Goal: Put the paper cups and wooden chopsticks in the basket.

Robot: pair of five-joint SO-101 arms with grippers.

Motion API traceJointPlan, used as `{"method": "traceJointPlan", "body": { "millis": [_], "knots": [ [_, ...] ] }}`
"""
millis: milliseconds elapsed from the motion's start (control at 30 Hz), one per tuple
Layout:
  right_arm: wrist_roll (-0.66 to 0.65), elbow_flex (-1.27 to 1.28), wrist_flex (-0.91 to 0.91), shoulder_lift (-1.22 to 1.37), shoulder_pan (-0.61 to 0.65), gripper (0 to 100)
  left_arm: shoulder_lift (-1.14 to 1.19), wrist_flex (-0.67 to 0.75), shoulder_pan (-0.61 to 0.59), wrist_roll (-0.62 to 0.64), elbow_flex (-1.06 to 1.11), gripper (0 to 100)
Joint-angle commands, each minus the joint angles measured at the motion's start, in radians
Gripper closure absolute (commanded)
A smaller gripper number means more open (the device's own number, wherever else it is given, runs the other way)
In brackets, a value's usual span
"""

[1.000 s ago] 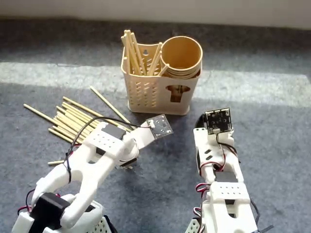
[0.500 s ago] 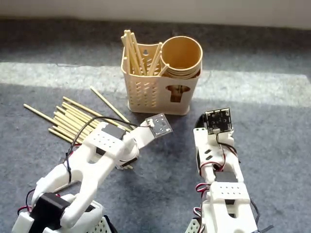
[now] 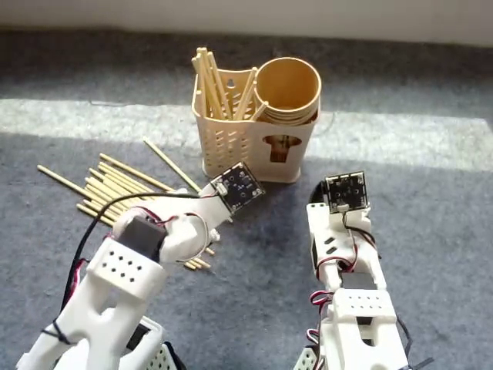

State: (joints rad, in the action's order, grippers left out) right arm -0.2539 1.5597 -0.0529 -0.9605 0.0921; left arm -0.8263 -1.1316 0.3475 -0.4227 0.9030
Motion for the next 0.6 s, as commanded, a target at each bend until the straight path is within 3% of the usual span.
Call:
{"method": "traceJointPlan", "body": {
  "millis": [0,367,567],
  "knots": [
    [-0.008,-0.031,-0.028,-0.015,0.008,97.5,-0.079,-0.021,0.016,0.026,-0.094,99],
    [-0.008,-0.030,-0.028,-0.013,0.010,97.5,-0.099,-0.038,0.013,0.288,-0.452,99],
    [-0.008,-0.030,-0.027,-0.013,0.010,97.5,-0.099,0.054,0.008,0.427,-0.691,99]
  ]
}}
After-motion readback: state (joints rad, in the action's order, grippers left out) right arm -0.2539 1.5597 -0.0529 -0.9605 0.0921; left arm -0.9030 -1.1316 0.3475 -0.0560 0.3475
